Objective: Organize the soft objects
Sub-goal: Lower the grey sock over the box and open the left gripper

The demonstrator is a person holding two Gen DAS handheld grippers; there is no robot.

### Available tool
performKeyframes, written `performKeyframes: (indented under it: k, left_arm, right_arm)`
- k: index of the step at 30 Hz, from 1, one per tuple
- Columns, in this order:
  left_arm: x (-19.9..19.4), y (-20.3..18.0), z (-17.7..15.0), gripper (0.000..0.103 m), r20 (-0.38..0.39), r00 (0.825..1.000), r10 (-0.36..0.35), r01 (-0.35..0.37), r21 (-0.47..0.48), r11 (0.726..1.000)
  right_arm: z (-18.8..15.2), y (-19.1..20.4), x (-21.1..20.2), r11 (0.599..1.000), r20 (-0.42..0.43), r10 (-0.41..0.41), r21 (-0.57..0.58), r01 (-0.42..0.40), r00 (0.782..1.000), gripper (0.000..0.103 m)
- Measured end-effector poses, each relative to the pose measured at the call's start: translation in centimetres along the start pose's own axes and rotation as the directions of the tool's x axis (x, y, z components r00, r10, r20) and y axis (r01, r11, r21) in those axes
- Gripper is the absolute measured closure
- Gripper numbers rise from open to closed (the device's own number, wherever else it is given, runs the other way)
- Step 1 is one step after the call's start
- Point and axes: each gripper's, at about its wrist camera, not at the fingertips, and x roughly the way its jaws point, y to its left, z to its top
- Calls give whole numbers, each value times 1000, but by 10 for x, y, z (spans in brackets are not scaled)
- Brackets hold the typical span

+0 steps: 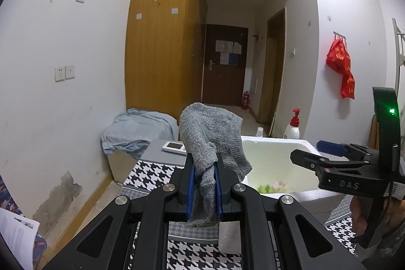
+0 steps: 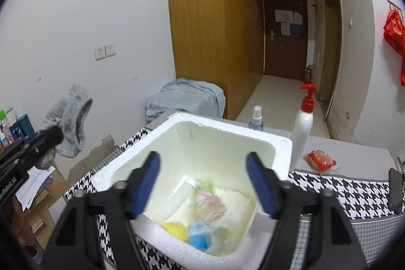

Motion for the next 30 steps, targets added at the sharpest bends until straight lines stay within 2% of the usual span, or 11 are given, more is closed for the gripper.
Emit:
performKeyframes:
  k: [1,4,8,16,30]
  left_arm:
    - [1,0,0,89,-3,1000,-2,2,0,1000]
    - [1,-2,1,89,-6,1000,-9,9,5,1000]
    - [-1,-4,3,89,-8,1000,-11,11,12,1000]
    - [-4,-7,4,89,-4,1000,-11,11,20,1000]
    - [5,-33,10,89,-14,997,-73,73,48,996]
  right_arm:
    - [0,0,-2,1000,5,-2,-2,2,1000,14]
    - [-2,1,-5,1000,11,9,-8,-9,1000,12]
    - [-5,3,-12,1000,25,3,-20,-3,1000,0]
    - [-5,4,-29,999,60,9,-38,-7,998,0]
    - [-14,-9,-60,998,109,-33,-51,38,994,0]
